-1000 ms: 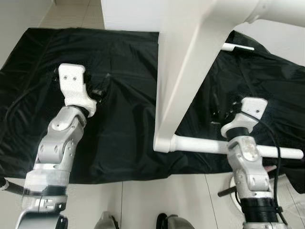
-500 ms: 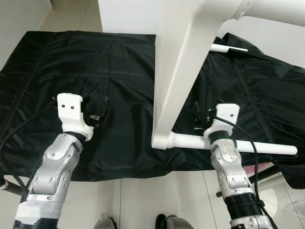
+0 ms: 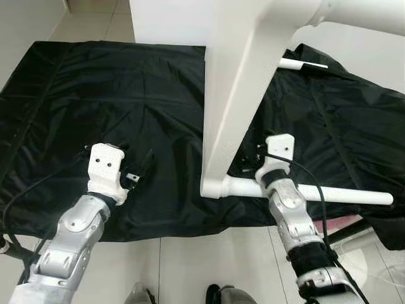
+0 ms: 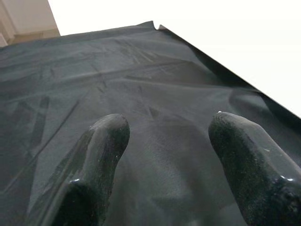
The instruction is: Building children table
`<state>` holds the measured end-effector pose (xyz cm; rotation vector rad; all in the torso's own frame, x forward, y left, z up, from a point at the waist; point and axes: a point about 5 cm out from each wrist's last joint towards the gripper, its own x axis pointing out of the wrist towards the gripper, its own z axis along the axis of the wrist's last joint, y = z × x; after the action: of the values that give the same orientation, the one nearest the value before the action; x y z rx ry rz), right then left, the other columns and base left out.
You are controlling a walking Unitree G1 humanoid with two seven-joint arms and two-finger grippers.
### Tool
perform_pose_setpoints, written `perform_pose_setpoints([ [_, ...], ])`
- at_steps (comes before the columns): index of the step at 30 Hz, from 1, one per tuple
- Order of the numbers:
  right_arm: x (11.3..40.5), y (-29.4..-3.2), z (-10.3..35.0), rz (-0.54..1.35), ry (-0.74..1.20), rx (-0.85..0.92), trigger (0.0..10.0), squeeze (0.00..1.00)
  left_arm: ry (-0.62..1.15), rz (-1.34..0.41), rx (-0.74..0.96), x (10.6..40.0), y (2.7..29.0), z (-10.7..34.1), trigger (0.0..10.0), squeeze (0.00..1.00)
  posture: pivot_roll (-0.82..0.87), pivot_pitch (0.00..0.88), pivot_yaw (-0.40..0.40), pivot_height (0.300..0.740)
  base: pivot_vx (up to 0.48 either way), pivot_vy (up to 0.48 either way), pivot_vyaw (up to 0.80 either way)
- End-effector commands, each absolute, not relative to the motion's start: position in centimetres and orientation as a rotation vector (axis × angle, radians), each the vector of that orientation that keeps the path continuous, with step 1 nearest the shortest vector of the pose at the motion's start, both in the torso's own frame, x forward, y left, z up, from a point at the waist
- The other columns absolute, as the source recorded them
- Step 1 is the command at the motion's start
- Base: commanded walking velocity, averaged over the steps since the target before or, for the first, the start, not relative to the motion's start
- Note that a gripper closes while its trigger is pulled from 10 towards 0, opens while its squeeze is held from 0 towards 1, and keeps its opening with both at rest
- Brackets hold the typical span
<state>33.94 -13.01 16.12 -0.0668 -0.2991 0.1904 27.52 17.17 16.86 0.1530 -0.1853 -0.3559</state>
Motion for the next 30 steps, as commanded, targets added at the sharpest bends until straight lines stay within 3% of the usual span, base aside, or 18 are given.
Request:
perform_pose_setpoints([
  [1, 34.0, -13.0, 15.7, 0.194, -0.294, -0.067, 10.0, 0.00, -0.166, -0.691, 0.197, 26.3, 15.6, 16.5, 10.0, 0.00, 0.02, 0.144, -0.019, 0.740, 0.000, 0.000, 0.00],
  [11, 34.2, -12.4, 15.0, 0.204, -0.290, -0.055, 10.0, 0.00, -0.151, -0.723, 0.201, 25.6, 15.4, 16.1, 10.0, 0.00, 0.04, 0.147, -0.019, 0.740, 0.000, 0.000, 0.00],
  [25, 30.5, -15.0, 14.0, 0.148, -0.295, 0.029, 10.0, 0.00, -0.129, -0.771, 0.200, 24.1, 15.1, 15.5, 10.0, 0.00, 0.06, 0.138, -0.049, 0.740, 0.000, 0.000, 0.00],
  [30, 28.2, -15.3, 14.5, 0.236, -0.292, 0.073, 10.0, 0.00, -0.098, -0.821, 0.181, 23.3, 14.1, 15.2, 10.0, 0.00, 0.05, 0.126, -0.052, 0.740, 0.000, 0.000, 0.00],
])
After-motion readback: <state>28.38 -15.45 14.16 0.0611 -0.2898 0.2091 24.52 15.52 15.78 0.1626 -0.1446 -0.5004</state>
